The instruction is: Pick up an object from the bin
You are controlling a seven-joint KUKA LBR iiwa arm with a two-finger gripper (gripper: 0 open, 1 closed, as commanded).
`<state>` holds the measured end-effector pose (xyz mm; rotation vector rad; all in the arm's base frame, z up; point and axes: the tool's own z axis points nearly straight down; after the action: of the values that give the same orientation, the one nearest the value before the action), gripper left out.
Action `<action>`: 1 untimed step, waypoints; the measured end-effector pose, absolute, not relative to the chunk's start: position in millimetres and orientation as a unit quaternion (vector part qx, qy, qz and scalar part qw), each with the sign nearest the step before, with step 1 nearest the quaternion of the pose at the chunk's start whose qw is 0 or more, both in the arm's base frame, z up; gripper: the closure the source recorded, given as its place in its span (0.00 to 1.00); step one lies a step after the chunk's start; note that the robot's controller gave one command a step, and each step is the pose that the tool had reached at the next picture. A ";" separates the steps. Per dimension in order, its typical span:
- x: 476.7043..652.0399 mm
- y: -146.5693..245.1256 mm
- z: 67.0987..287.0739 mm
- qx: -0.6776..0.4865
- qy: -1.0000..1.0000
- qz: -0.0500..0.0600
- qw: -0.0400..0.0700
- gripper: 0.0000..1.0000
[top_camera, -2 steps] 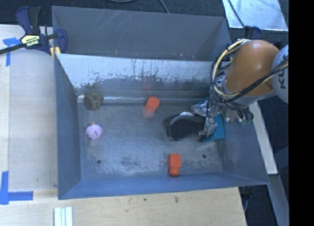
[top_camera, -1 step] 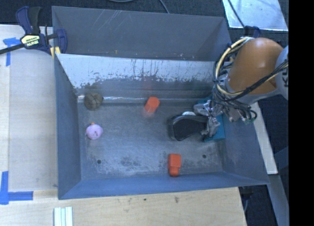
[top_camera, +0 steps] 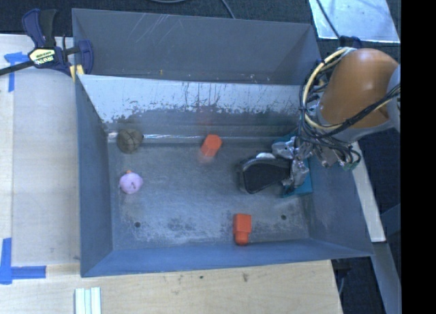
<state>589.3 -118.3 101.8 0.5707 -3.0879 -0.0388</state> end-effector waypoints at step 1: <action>589.7 -120.3 110.7 0.181 -0.983 -0.011 -0.001 1.00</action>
Offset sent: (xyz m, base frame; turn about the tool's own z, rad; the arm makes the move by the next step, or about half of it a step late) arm 0.0001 0.0000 0.0472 0.0000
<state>589.7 -120.3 110.7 0.5676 -3.0913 -0.0337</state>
